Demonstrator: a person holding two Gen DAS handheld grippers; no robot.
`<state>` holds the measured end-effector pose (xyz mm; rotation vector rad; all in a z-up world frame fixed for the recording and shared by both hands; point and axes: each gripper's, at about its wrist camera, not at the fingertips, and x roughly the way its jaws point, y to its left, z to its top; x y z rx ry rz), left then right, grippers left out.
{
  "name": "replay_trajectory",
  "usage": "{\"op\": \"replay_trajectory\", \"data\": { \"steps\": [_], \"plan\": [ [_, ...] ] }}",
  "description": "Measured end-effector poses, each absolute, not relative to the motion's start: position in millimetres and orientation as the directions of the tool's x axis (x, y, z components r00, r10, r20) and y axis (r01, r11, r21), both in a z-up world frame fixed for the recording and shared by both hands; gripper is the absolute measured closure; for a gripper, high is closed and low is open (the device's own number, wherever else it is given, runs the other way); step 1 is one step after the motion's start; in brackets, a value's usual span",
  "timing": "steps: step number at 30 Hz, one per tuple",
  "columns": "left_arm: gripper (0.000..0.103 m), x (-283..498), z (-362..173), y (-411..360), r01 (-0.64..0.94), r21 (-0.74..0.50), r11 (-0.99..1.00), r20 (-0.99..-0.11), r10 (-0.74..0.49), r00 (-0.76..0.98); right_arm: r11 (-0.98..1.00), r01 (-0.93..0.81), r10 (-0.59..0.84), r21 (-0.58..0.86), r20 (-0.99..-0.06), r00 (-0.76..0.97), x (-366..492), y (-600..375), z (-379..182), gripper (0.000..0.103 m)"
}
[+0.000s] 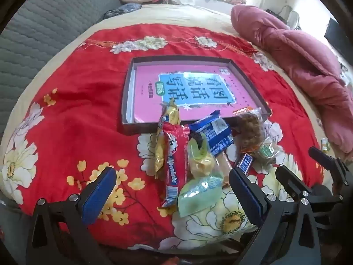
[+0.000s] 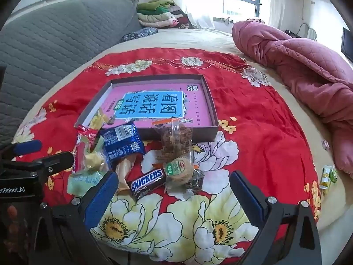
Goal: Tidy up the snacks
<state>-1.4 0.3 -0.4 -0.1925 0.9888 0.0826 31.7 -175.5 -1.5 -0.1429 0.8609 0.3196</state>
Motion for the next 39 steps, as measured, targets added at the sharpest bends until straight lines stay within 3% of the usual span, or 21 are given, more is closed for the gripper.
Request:
{"op": "replay_trajectory", "data": {
  "steps": [39],
  "plan": [
    [0.001,-5,0,0,-0.165,-0.128,0.978,-0.866,-0.029,0.499,0.949,-0.314,0.228,0.022,-0.736,0.638,23,-187,13,0.001]
  ]
}}
